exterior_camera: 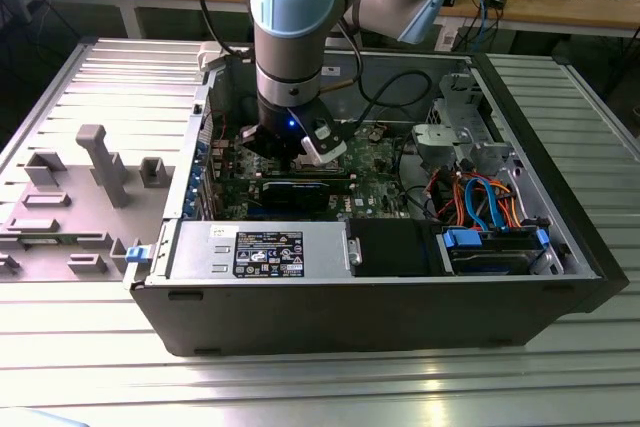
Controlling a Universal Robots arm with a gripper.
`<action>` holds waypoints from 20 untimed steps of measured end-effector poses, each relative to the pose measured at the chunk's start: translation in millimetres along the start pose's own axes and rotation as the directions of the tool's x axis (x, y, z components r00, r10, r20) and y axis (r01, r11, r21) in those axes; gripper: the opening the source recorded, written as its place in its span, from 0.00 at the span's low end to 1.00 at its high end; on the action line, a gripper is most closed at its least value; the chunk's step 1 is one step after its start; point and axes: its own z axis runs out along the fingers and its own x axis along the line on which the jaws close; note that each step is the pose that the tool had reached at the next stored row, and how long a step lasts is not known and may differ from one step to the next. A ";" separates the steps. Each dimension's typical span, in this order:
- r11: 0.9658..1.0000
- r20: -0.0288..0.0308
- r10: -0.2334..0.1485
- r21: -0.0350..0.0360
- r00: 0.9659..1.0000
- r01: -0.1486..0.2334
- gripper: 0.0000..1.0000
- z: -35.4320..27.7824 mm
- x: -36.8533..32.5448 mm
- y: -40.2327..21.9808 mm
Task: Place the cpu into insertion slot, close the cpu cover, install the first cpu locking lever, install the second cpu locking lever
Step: 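Install the second cpu locking lever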
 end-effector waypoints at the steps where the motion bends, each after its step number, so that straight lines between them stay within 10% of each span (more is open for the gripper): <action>1: 1.000 0.002 0.000 -0.005 1.000 0.000 0.11 1.6 -0.2 -0.1; 5: 1.000 0.001 0.000 -0.005 1.000 0.000 0.11 1.5 0.2 -2.4; 9: 1.000 -0.001 0.000 0.007 1.000 0.000 0.11 -11.8 -0.3 0.1; 16: 1.000 -0.031 0.006 0.025 0.999 -0.006 0.11 -10.8 -18.2 7.5; 20: 0.998 -0.050 0.012 0.058 0.999 -0.009 0.11 -7.7 -27.8 18.4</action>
